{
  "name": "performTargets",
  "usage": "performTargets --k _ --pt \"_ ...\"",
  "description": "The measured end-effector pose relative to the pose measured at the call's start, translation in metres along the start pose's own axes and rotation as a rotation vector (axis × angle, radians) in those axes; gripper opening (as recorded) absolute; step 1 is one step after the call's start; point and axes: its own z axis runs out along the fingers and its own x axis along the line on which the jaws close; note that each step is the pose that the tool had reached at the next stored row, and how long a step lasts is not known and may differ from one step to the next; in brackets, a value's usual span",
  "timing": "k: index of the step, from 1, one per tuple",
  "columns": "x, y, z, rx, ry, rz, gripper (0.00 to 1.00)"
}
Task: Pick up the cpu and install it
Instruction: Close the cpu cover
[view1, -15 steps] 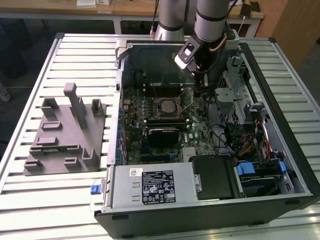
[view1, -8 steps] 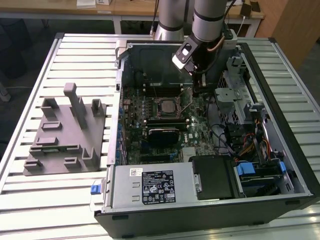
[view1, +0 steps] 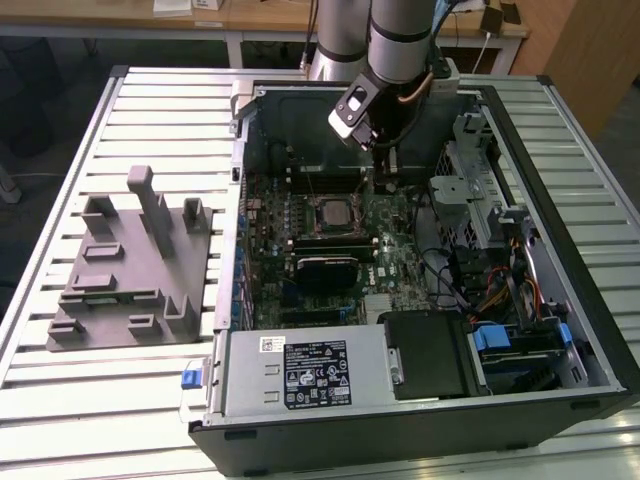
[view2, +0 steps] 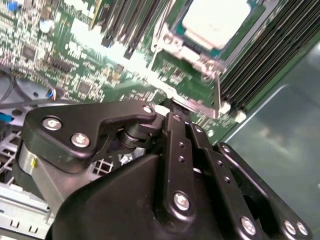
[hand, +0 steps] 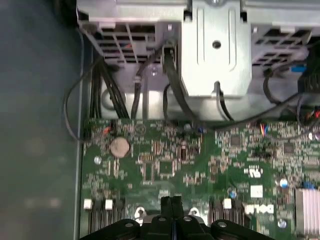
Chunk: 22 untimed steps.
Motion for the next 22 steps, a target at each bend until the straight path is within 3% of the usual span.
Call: performTargets --k 8,17,18,20,22 --pt "-0.0001 -0.0206 -0.0013 -0.0037 -0.0002 0.0 0.11" --pt "-0.0001 -0.0248 -0.0015 -0.0039 -0.0001 0.0 0.11" --pt "-0.0001 -0.0248 -0.0015 -0.0024 0.0 0.0 0.11" --pt "-0.0001 -0.0247 -0.0012 0.0244 -0.0002 0.0 0.11" --pt "-0.0001 -0.0247 -0.0013 0.0285 -0.0004 0.0 0.11"
